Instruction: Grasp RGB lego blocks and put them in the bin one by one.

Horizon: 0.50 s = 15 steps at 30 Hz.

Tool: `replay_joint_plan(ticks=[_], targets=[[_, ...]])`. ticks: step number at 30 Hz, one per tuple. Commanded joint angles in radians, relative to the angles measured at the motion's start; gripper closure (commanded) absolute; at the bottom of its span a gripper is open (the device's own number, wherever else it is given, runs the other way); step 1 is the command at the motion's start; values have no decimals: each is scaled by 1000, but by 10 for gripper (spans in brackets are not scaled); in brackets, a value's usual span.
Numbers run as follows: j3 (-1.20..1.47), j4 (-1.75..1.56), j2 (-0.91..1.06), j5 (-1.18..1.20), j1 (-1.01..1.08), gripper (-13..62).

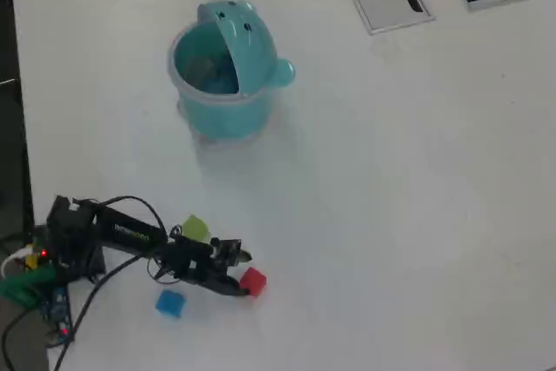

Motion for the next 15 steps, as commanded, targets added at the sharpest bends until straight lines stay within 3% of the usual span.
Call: replay_joint_plan(ticks=[1, 15], targets=[[-87, -5, 0, -15, 6, 164], [-115, 6, -81, -9, 15, 167]])
